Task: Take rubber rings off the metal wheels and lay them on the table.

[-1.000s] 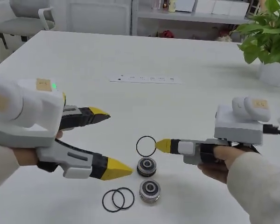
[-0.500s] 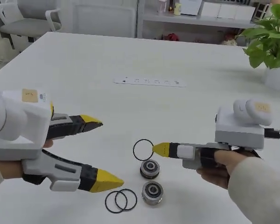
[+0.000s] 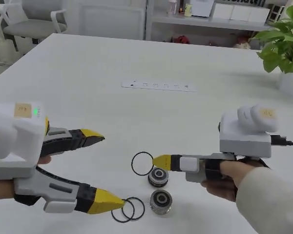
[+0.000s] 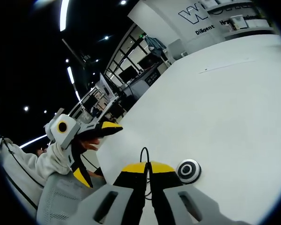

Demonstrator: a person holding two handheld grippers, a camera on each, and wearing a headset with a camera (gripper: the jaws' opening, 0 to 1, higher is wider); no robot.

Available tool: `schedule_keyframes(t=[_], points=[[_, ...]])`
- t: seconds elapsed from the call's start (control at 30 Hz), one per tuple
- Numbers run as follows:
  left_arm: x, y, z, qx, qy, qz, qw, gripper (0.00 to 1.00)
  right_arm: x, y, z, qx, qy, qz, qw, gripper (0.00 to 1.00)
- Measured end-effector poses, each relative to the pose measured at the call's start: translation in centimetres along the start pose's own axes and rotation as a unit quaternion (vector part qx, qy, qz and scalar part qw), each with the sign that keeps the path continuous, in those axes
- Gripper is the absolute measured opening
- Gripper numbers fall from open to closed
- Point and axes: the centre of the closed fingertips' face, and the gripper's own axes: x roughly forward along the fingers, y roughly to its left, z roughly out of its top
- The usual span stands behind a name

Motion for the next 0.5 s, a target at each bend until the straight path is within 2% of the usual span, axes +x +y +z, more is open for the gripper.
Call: schedule_keyframes(t=[0.1,0.33,0.5], points=[[-0.1,-0.3,-0.2,-0.004,-0.001,-0.002,1.0,0.84,0.6,0.6,-0.8,-0.006,0.017,0.006,0.9998,0.0],[-0.2,-0.8,-1.1,-0.005,0.01,-0.007,0.9999,0.84,1.4,1.0,-2.1,-0.015,0.046,0.015,0.9987,0.0],[-0.3,-1.0,-1.4,-0.008,0.011,-0.009,0.9999,0.84,1.9,1.1,-3.2,-0.019,0.066,0.019,0.9975,0.0]])
